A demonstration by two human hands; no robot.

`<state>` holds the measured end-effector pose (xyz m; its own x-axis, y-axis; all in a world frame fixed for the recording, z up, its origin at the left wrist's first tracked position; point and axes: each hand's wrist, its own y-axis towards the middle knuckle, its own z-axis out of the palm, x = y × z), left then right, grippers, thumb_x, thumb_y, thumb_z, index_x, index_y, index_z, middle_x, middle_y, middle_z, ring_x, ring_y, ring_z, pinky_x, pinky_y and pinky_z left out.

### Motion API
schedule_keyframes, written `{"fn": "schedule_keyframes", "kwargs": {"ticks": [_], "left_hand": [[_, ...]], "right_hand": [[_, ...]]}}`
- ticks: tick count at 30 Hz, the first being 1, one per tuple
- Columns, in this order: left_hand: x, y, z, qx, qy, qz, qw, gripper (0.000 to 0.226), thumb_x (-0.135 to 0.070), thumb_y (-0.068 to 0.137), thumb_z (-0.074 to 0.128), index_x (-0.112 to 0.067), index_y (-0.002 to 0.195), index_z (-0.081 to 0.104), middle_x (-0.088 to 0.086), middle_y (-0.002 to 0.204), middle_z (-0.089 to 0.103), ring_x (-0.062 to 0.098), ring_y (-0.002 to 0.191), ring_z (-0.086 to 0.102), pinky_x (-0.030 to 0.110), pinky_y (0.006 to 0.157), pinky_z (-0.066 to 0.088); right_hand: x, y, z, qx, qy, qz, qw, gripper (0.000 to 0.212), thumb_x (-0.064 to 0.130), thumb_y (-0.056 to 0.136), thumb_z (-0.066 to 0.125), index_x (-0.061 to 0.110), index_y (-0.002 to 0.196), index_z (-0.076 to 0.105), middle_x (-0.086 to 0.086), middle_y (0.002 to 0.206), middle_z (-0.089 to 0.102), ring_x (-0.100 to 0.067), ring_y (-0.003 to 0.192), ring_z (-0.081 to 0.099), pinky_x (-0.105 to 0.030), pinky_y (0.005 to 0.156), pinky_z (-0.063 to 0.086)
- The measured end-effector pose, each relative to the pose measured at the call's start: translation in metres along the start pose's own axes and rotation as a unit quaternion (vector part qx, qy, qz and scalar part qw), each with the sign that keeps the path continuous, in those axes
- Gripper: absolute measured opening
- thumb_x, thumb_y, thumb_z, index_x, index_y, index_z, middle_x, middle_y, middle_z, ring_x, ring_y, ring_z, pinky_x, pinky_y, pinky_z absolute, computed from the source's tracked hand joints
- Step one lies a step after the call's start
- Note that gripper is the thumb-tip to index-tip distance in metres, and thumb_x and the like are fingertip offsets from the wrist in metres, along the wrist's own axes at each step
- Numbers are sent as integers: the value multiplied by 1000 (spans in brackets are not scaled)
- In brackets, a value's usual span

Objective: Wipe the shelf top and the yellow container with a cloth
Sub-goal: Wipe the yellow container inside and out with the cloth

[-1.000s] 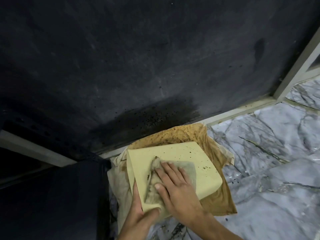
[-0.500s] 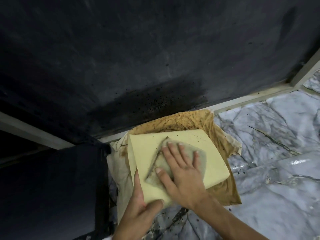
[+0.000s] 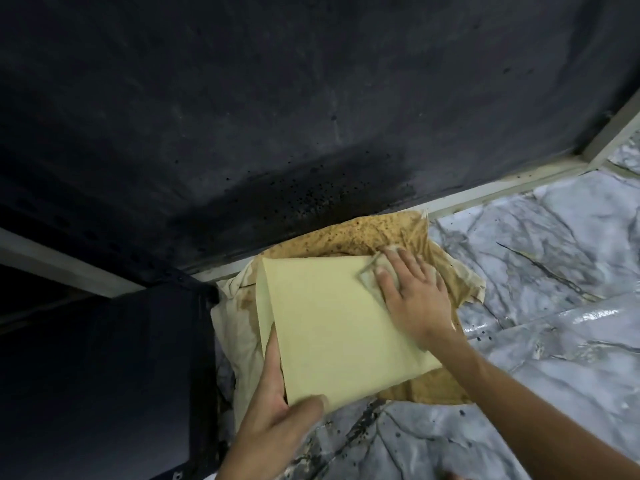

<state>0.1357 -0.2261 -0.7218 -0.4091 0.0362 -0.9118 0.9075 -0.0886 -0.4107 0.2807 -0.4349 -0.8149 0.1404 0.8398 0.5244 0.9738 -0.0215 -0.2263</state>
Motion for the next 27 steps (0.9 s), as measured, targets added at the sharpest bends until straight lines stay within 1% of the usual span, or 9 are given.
{"fn": "schedule_keyframes", "kwargs": {"ticks": [3, 5, 9, 12, 14, 18, 22, 25, 27], "left_hand": [[-3, -1, 3, 29, 5, -8, 1000, 97, 28, 90, 48, -43, 151, 21, -26, 133, 64, -5, 123, 60, 8, 88, 51], [-1, -1, 3, 31, 5, -2, 999, 97, 29, 90, 49, -43, 150, 23, -24, 136, 63, -2, 125, 60, 14, 95, 52], [1, -4, 4, 40, 3, 23, 999, 104, 9, 80, 67, -41, 155, 15, -5, 159, 43, 15, 141, 49, 27, 101, 53], [-6, -2, 6, 58, 26, 53, 997, 103, 21, 86, 60, -38, 156, 11, -22, 160, 36, 2, 144, 41, 18, 104, 47], [-9, -3, 7, 62, 43, 52, 996, 102, 25, 88, 56, -39, 154, 11, -33, 150, 43, -7, 140, 42, 11, 101, 46], [-2, -4, 3, 28, 15, 25, 999, 99, 27, 86, 54, -31, 156, 15, -15, 146, 56, 7, 135, 54, 20, 100, 51], [-5, -3, 5, 13, 13, 19, 1000, 102, 8, 76, 65, -35, 155, 16, -8, 151, 54, 13, 137, 54, 29, 109, 48], [-3, -2, 8, 4, 21, 16, 1000, 99, -7, 66, 71, -28, 152, 27, 1, 150, 55, 9, 132, 57, 21, 100, 52], [0, -2, 6, -7, 19, 10, 1000, 99, 5, 69, 69, -29, 152, 28, 1, 146, 60, 6, 125, 62, 17, 90, 55]], "right_hand": [[12, -39, 2, 21, 4, 10, 1000, 64, 64, 94, 4, 43, 153, -1, 9, 164, 0, -18, 150, -6, -49, 118, -5], [41, -71, 4, 40, -28, -59, 997, 65, 63, 93, 1, 39, 153, -9, 7, 163, -12, -21, 148, -16, -49, 117, -12], [86, -94, 7, 40, 0, -226, 973, 68, 66, 95, 17, 35, 155, 9, 5, 164, 0, -19, 150, -7, -53, 118, -3], [66, -96, 1, 51, 13, -321, 946, 65, 62, 99, 29, 36, 155, 11, 9, 164, 2, -14, 150, -5, -52, 118, 4], [39, -97, -4, 65, 10, -363, 929, 66, 61, 99, 35, 36, 155, 12, 11, 164, 4, -13, 150, -2, -52, 119, 8], [24, -69, -4, 55, -21, -310, 949, 71, 71, 93, 32, 38, 154, 18, 12, 163, 10, -12, 150, 4, -53, 117, 11], [82, -53, 2, 79, -17, -244, 966, 75, 77, 85, 18, 44, 153, 12, 14, 164, 4, -16, 150, 0, -52, 117, -3], [96, -65, 2, 71, 19, -288, 955, 67, 72, 91, 25, 45, 152, 17, 14, 163, 8, -13, 150, 1, -48, 118, -5], [75, -71, 5, 46, 22, -292, 955, 64, 69, 94, 30, 45, 152, 19, 14, 163, 10, -12, 150, 2, -48, 119, -1]]}}
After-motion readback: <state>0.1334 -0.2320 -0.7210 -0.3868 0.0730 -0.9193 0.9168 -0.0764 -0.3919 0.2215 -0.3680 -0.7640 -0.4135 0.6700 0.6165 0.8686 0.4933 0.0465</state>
